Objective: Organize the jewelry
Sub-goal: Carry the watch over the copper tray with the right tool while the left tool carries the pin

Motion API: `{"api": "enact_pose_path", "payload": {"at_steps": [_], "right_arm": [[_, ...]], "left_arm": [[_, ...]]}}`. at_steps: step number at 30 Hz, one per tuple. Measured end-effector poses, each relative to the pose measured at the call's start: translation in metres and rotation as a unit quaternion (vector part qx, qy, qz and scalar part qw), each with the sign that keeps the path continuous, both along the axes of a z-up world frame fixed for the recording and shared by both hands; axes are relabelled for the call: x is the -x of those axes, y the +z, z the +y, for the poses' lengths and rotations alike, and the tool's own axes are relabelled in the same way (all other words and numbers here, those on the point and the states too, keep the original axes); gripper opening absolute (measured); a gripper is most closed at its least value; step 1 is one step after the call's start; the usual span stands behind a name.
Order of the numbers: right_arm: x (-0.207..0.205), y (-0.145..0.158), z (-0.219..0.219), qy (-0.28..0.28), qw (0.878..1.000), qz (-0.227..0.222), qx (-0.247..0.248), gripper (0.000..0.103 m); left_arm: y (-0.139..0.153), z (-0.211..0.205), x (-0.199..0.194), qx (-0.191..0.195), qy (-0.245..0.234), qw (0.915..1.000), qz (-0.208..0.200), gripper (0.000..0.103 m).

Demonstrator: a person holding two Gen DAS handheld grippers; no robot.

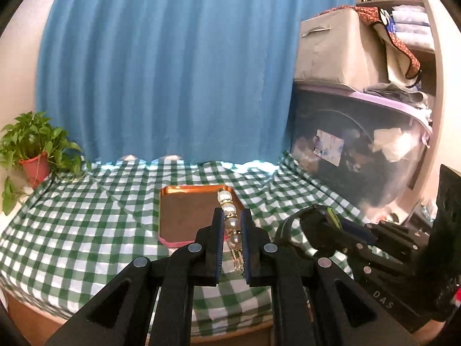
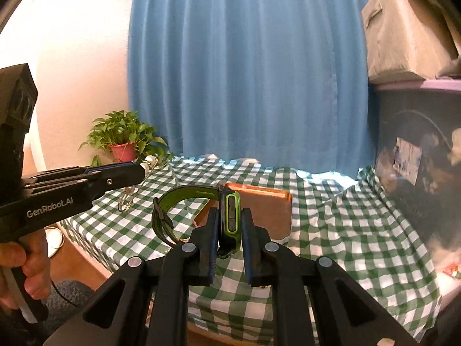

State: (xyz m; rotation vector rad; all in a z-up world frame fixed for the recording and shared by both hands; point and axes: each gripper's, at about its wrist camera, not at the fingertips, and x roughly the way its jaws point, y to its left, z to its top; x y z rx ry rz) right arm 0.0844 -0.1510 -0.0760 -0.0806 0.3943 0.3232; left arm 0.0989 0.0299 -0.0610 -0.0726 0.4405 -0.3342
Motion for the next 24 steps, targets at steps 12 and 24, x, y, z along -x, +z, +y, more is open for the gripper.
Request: {"api": "enact_pose_path", "payload": {"at_steps": [12,24], "right_arm": [[-0.058,-0.026,0.01,0.001,0.999,0.052,-0.009,0.014],[-0.15,-0.064,0.002,-0.015,0.995,0.098,-0.013,0.014]], "left_arm": [[-0.036,-0.005,-0.068,0.001,-0.003,0.9986,0.052,0.012],[-0.083,-0.018,-0.174,-0.012,0.013,0.9944,0.104,0.012]]}}
